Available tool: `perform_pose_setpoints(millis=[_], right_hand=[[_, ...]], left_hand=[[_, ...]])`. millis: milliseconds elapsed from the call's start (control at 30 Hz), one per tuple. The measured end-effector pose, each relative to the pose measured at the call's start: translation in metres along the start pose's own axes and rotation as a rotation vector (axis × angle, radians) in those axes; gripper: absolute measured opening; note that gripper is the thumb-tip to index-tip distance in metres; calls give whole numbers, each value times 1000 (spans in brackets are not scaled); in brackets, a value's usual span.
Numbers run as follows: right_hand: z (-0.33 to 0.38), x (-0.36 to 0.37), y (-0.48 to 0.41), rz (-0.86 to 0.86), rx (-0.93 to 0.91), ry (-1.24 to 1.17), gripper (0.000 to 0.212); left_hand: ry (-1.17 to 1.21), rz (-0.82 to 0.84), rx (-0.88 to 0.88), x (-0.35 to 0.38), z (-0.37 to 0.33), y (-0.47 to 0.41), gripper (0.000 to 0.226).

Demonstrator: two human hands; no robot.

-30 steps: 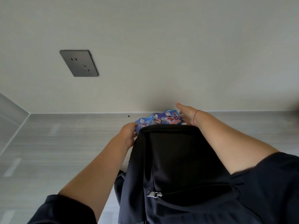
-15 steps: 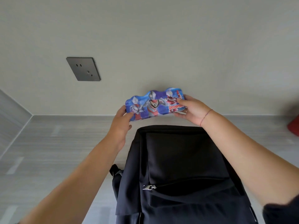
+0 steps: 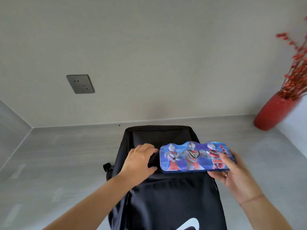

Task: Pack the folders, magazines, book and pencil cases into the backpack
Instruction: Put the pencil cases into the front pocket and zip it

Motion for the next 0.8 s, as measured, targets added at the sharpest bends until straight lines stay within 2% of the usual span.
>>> perform_pose_setpoints(millis=[67, 133, 200, 333, 433, 633, 800], right_hand=[[-11, -15, 24, -46, 16, -54, 30], [-24, -21, 44, -67, 56, -102, 28], [-41, -18, 56, -89, 115, -165, 29], [-68, 4, 71, -189, 126, -399, 26], [-72, 30, 65, -103, 22, -326, 31], [-67, 67, 26, -44, 70, -214, 49], [-58, 59, 10, 17, 84, -70, 49]], left_hand=[[2, -95, -19, -9, -5, -5, 32], [114, -191, -128, -23, -6, -9, 13], [208, -246, -209, -34, -6, -14, 14], [156, -269, -153, -41, -23, -18, 17], [105, -275, -112, -43, -28, -18, 19], [41, -274, -47, -39, -33, -11, 17], [-112, -203, 22, -26, -34, -11, 14]])
Point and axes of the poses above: each hand's wrist, its own y-axis away from the middle knuckle, its own x-axis out of the palm, z = x × y, the point moved 6 cm from there along -y, towards the middle knuckle, and after that the axes turned 1 degree about y, right-handed, at the moved point
